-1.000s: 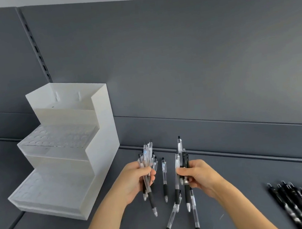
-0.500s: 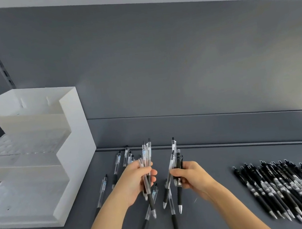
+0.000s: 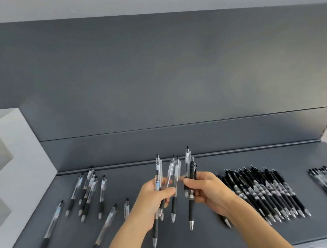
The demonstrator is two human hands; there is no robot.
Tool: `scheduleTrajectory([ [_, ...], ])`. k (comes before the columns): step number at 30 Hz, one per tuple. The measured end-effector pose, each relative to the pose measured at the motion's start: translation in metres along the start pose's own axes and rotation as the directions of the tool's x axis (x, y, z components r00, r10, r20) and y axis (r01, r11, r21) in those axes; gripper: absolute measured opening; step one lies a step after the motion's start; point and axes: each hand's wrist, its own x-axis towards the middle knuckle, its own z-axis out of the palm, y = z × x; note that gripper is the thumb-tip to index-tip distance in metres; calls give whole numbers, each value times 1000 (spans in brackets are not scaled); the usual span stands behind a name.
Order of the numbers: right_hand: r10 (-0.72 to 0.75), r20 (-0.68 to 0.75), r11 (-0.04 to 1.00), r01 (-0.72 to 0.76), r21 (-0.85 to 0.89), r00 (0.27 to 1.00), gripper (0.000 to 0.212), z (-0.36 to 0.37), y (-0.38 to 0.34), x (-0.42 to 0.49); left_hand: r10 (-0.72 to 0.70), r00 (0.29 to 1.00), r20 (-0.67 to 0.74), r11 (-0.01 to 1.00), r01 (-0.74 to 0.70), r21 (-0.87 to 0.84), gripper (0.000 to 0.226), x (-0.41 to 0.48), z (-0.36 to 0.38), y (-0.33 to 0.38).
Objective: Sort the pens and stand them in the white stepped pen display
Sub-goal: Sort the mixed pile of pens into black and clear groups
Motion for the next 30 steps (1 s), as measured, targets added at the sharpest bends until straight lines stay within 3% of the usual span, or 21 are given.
scheduleTrajectory([
  [6,-2,102,997,-5,71,995,28,-106,-3,-50,-51,999,-14,986,48,-162,16,-5,82,6],
  [10,-8,139,996,-3,84,990,40,-163,-2,-78,-46,999,4,978,46,-201,18,-15,143,9],
  [16,-10,134,997,0,75,991,42,-225,-3,-114,-67,997,46,977,75,-200,19,-20,216,12],
  [23,36,-85,999,-37,-11,996,26,-276,4,-150,-46,990,131,992,60,-107,18,-3,272,7],
  [27,44,-290,991,-77,-105,956,10,-309,10,-168,-23,982,189,1000,23,3,14,6,306,3],
  [30,37,-393,979,-112,-171,919,12,-341,16,-178,-50,982,182,998,44,39,14,10,331,-6],
])
